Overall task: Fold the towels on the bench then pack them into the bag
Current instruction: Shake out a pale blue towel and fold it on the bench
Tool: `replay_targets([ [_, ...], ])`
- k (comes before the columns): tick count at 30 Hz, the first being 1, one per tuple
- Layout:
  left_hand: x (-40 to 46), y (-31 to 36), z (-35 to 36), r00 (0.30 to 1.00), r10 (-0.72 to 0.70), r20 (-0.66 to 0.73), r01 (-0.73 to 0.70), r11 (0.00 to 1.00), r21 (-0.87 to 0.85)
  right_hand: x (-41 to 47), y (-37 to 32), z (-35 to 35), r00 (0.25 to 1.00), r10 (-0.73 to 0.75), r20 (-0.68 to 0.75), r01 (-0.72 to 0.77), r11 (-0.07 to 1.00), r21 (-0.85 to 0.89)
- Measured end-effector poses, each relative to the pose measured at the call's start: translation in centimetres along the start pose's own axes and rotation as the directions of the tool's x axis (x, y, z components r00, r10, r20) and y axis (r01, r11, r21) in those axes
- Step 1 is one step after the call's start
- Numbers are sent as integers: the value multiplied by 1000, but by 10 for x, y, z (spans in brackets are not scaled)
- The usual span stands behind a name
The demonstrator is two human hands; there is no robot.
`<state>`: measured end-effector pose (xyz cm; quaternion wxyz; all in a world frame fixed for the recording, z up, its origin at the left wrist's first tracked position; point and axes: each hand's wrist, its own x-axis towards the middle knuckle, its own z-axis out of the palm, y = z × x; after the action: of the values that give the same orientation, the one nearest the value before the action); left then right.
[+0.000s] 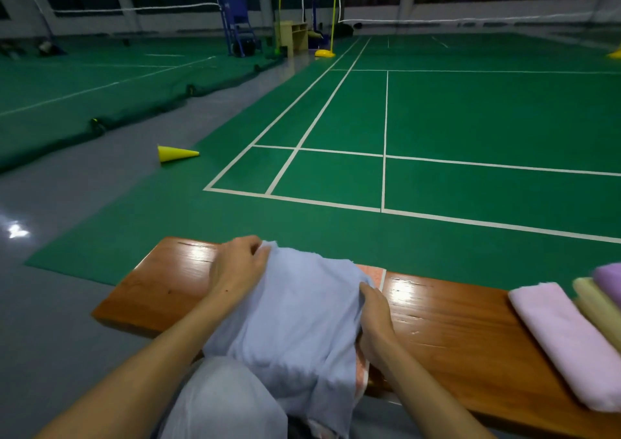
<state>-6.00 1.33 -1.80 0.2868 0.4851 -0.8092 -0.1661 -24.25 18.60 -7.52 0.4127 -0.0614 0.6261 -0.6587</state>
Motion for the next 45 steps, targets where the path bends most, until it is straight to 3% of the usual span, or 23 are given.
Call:
replay_targets([
  [2, -11, 26, 9, 974, 148, 172, -95, 955, -282, -1, 1, 2, 999, -28, 33, 30, 998, -62],
  [3, -19, 34, 14, 925, 251, 287, -149, 931, -334, -4, 0, 4, 996, -71, 59, 78, 990, -115],
  [4, -26, 36, 21, 849, 342, 403, -216, 920, -326, -7, -2, 8, 989, -108, 102, 125, 975, -183],
  [6, -33, 29, 32, 699, 376, 609, -245, 925, -290, -11, -5, 17, 977, -143, 158, 188, 930, -316],
  [8, -32, 20, 35, 642, 372, 671, -214, 927, -309, -12, -4, 27, 978, -165, 128, 205, 874, -440],
  [13, -31, -18, 29, 636, 266, 725, -151, 963, -222, -10, 1, 44, 978, -185, 92, 200, 743, -639],
  [17, -34, -21, 25, 682, 279, 676, -236, 959, -158, -2, -10, 32, 968, -232, 96, 247, 809, -532],
  [20, -31, -31, 25, 679, 220, 701, -184, 975, -127, 11, -23, 5, 957, -271, 103, 287, 841, -458],
  [25, -26, -53, 15, 701, -35, 712, -205, 947, 248, 8, -52, -55, 956, -267, 123, 294, 858, -422],
  [34, -11, -70, -3, 666, -90, 741, -257, 904, 341, 6, -93, -165, 926, -370, 75, 343, 740, -578],
  [36, -3, -59, 1, 641, -117, 758, -280, 885, 373, 3, -97, -177, 923, -374, 91, 351, 723, -594],
  [39, -8, -7, 15, 679, -52, 732, -366, 841, 399, 0, -95, -183, 921, -371, 120, 364, 708, -605],
  [43, -43, 71, 54, 502, 5, 865, -443, 860, 252, -8, -79, -173, 932, -338, 134, 347, 715, -607],
  [45, -60, 90, 69, 562, 25, 827, -474, 829, 297, -10, -69, -172, 940, -313, 134, 327, 723, -608],
])
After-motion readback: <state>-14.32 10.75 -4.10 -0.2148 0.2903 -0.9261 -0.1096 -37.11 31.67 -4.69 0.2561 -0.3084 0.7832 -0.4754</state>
